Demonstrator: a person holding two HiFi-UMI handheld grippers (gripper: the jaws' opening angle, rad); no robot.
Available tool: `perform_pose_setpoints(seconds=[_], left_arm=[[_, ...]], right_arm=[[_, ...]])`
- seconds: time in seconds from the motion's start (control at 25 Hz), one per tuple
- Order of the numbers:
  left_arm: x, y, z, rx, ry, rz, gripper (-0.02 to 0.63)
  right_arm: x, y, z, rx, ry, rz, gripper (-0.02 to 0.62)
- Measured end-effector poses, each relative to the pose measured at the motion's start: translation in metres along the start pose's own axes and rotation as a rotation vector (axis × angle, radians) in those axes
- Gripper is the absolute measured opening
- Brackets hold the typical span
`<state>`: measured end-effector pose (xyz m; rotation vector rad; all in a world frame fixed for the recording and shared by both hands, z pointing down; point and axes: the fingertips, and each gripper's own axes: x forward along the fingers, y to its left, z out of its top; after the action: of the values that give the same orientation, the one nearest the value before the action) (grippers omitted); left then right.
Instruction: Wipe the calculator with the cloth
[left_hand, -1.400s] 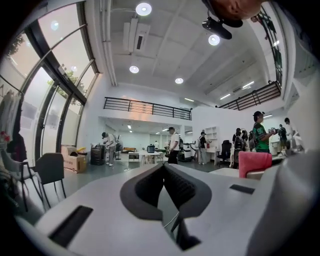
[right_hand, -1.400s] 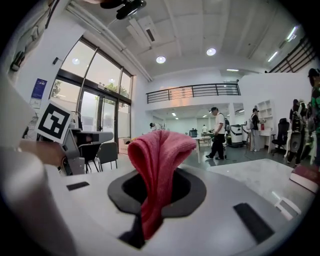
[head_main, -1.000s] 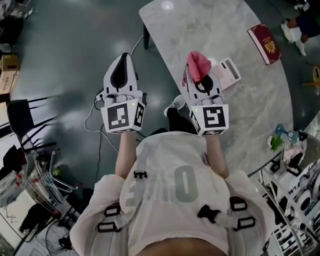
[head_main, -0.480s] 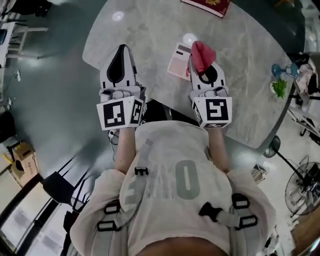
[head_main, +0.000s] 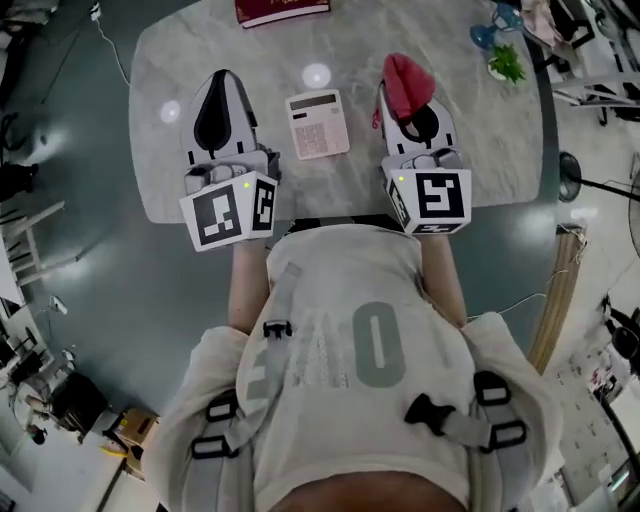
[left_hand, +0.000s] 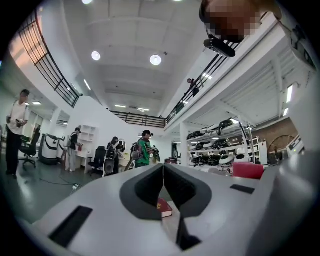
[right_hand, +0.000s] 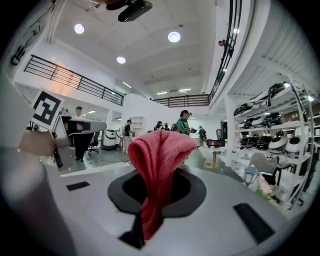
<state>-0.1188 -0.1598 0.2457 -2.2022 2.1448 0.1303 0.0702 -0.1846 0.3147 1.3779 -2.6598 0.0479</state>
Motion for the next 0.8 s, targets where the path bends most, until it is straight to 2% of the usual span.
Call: perform_pose_setpoints(seconds=[0.16,0.28,0.8], left_arm=[[0.006,0.003,0.002,-0.023,-0.001,-0.057,0.021],[0.006,0.005,0.001,-0.038,0.002,-0.088,0.021],[-0.007,0.017,0.002,-0.071,0.016,-0.119,0.025]], right_arm=[[-0.013,-0.003,0.003,0.001,0.007,-0.092,0.055],[-0.019,0.002,0.004,0.000,0.013,-0.130,0.055],[-0.024,0.024,0.005,-0.009,0.025,-0.158,0.055]])
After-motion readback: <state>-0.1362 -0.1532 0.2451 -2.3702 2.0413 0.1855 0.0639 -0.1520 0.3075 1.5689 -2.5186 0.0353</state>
